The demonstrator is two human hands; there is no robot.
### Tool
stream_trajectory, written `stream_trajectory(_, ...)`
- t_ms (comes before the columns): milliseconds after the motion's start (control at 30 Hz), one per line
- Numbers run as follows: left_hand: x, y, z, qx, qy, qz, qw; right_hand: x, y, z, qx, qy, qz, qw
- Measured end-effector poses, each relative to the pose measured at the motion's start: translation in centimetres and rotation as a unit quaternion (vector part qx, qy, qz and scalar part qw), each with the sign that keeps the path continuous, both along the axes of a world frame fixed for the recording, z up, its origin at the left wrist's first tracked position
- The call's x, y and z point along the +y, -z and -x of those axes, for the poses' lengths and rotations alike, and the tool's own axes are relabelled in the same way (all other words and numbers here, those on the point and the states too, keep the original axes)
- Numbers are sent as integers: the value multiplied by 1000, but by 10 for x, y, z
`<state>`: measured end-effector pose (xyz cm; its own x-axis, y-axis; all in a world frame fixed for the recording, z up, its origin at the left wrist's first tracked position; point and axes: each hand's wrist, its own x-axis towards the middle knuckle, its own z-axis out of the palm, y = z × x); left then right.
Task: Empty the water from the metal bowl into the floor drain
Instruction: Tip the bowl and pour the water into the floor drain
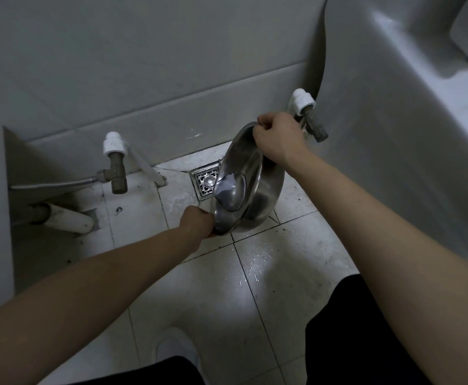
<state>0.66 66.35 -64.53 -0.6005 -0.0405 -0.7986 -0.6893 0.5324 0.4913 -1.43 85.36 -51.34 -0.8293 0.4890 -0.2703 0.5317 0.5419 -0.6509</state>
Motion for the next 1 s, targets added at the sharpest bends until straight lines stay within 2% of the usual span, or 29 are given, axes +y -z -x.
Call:
stream_trajectory(367,4,7,-4,-6,-18,-17,1000,-3,-5,2,-2,-13,-18,1000)
stream_trajectory(533,4,6,-5,27,35,-9,999,-6,-6,2,-2,-13,-23,1000)
stream_trajectory(1000,9,9,-2,-23,-60,-76,995,-7,-12,1,-5,-23,-41,999)
